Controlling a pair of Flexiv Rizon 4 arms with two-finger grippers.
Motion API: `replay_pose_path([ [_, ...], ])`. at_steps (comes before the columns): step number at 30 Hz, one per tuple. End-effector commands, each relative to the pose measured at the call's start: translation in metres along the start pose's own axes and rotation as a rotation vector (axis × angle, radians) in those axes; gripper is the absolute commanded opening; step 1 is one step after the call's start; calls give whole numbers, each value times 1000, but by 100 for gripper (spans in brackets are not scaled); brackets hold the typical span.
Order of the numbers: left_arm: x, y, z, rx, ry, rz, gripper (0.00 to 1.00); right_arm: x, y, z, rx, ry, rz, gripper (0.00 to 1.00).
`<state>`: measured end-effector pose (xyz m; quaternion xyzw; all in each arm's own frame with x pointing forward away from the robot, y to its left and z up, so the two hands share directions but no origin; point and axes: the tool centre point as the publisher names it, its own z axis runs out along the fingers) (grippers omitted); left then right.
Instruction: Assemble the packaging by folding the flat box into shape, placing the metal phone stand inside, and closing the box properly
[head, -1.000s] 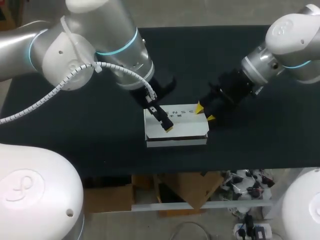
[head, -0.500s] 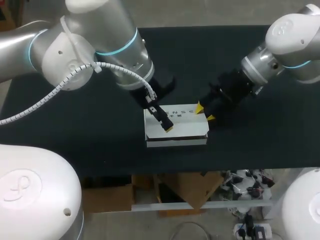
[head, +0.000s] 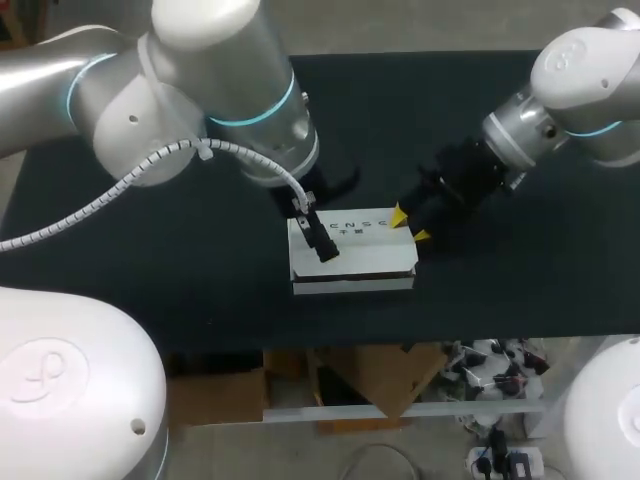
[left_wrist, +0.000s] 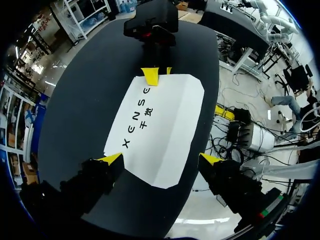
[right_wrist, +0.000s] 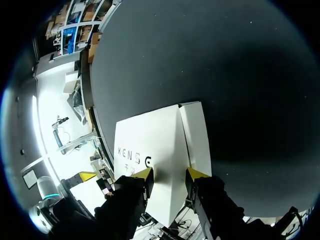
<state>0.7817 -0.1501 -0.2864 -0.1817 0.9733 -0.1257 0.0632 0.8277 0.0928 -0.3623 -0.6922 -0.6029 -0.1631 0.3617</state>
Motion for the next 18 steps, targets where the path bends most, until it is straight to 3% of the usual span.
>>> replay_pose_path([
  [1, 2, -3, 4, -22, -35, 44, 100, 0, 1, 1, 3, 0, 0, 43],
  [5, 2, -4, 8, -44, -63, 87, 100, 0, 1, 1, 3, 0, 0, 43],
  [18, -4, -4, 21, -77, -131, 99, 100, 0, 1, 1, 3, 0, 0, 46],
])
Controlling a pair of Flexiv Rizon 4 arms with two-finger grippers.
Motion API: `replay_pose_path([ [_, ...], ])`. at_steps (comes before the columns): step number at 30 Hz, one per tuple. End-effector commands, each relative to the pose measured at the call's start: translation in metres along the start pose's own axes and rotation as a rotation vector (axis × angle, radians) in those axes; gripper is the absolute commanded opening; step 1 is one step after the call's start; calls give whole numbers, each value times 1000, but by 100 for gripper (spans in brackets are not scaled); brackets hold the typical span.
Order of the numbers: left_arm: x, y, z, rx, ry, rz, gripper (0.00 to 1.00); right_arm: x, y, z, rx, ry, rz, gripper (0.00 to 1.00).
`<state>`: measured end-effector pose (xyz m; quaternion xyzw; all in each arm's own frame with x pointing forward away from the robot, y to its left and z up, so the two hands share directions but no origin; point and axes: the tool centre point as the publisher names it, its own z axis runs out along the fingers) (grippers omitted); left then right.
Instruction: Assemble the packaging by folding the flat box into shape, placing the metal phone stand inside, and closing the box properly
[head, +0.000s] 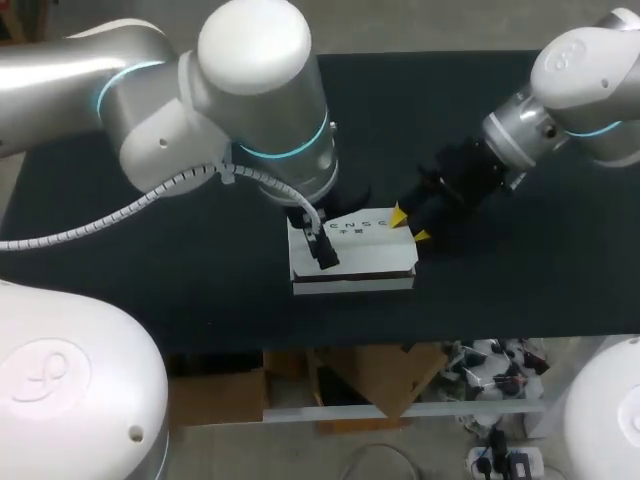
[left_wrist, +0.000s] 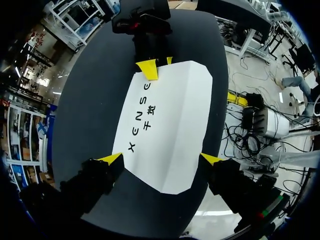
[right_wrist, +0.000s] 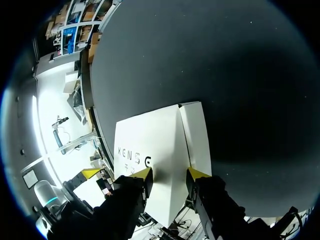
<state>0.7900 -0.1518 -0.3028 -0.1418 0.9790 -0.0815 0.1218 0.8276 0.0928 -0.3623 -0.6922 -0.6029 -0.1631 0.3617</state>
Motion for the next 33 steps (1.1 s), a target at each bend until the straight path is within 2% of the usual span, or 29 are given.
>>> replay_pose_path([
  [1, 1, -5, 3, -21, -17, 1, 100, 0, 1, 1, 3, 0, 0, 45],
  [17, -4, -8, 14, -47, 23, 29, 100, 0, 1, 2, 2, -1, 2, 45],
  [18, -4, -8, 15, -48, 25, 30, 94, 0, 1, 2, 2, -1, 2, 45],
  [23, -3, -8, 19, -57, 32, 44, 89, 0, 1, 2, 2, -1, 2, 45],
  [24, -3, -8, 21, -58, 33, 44, 81, 1, 2, 2, 2, 0, 2, 45],
  [26, -4, -8, 23, -61, 41, 45, 74, 0, 2, 2, 3, 0, 2, 45],
  [33, -3, -7, 26, -57, 44, 54, 77, 0, 3, 2, 4, 0, 4, 45],
])
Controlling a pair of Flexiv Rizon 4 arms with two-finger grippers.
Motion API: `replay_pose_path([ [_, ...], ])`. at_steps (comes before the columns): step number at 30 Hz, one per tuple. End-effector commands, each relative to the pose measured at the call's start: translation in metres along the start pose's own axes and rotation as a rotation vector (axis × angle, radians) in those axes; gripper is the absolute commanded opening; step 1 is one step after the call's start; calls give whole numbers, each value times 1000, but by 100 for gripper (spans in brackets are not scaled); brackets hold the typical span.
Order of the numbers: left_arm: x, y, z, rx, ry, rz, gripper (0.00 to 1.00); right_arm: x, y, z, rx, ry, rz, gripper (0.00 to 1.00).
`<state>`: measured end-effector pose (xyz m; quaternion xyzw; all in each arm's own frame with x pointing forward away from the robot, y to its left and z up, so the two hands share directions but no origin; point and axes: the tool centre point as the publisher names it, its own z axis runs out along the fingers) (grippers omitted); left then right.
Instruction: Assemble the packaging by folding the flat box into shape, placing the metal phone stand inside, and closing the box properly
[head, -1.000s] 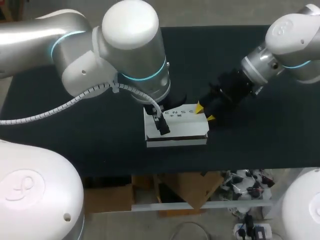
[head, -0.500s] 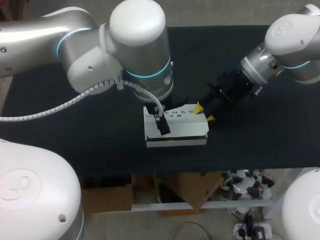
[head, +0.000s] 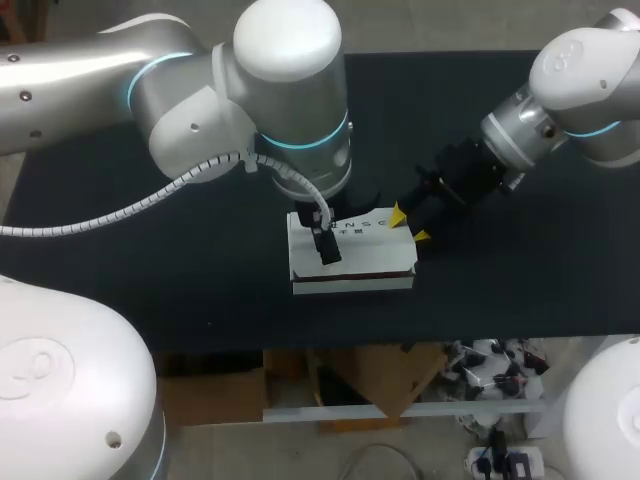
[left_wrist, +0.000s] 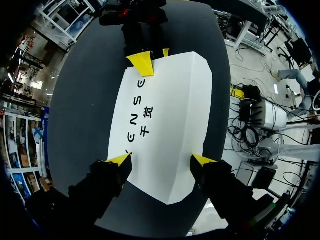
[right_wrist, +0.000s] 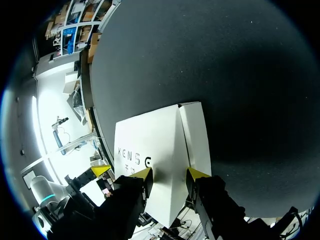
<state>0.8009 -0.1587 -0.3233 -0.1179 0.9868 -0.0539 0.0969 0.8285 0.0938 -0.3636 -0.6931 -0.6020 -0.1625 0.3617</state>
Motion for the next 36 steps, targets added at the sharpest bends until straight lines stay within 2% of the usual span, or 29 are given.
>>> replay_pose_path([
  [1, 1, -1, 3, 0, -5, 5, 78, 0, 2, 0, 4, 1, 1, 45],
  [22, 4, 0, 9, -8, -21, 16, 85, 0, 5, 1, 6, 1, -1, 45],
  [31, -4, 0, 17, -10, -39, 17, 79, 0, 9, -6, 6, 0, -3, 45],
  [36, -7, 1, 20, -2, -63, 29, 80, 2, 11, -7, 7, -1, -4, 45],
])
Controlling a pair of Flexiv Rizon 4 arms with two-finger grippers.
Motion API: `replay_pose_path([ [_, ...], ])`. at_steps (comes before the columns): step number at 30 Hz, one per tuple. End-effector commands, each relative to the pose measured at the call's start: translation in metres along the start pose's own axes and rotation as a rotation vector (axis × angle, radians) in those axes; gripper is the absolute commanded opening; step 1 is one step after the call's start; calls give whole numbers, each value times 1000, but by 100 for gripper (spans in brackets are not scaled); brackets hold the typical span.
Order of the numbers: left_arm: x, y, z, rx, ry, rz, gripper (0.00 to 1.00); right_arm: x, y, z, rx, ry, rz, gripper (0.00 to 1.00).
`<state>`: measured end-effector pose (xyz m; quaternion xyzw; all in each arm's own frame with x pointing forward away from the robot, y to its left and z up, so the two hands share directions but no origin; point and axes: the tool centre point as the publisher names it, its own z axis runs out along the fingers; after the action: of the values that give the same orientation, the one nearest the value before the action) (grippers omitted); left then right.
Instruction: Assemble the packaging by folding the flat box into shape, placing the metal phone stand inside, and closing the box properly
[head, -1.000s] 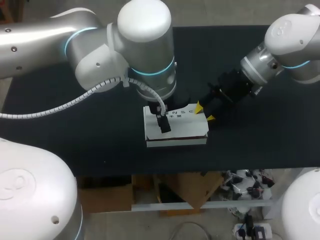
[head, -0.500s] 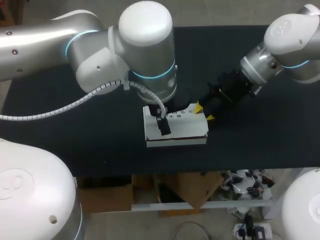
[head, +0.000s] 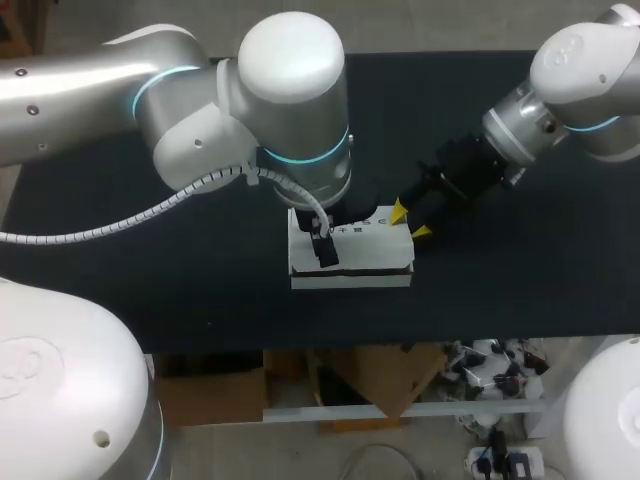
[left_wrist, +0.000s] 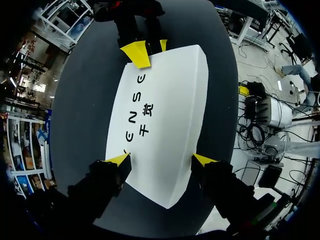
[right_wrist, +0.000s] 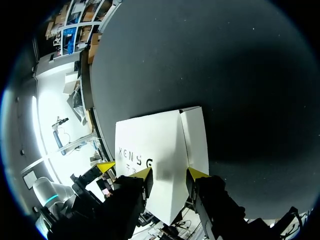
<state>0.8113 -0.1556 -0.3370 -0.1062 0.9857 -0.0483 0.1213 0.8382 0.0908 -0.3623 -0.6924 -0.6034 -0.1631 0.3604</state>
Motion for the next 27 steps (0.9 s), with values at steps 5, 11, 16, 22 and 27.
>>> replay_pose_path([
  [5, 0, -3, 6, -1, -45, 14, 74, 3, 1, 1, 10, -1, -2, 45],
  [11, 0, -4, 5, 4, -70, 15, 63, 4, -3, 7, 14, 0, -3, 45],
  [16, 0, -6, 5, 2, -96, 21, 58, 3, -5, 9, 15, 1, -5, 45],
  [22, -1, -9, 5, -1, -104, 20, 53, 2, -6, 10, 15, 1, -8, 45],
  [27, 1, -11, 3, 6, -112, 22, 49, 3, -6, 10, 15, 1, -10, 45],
])
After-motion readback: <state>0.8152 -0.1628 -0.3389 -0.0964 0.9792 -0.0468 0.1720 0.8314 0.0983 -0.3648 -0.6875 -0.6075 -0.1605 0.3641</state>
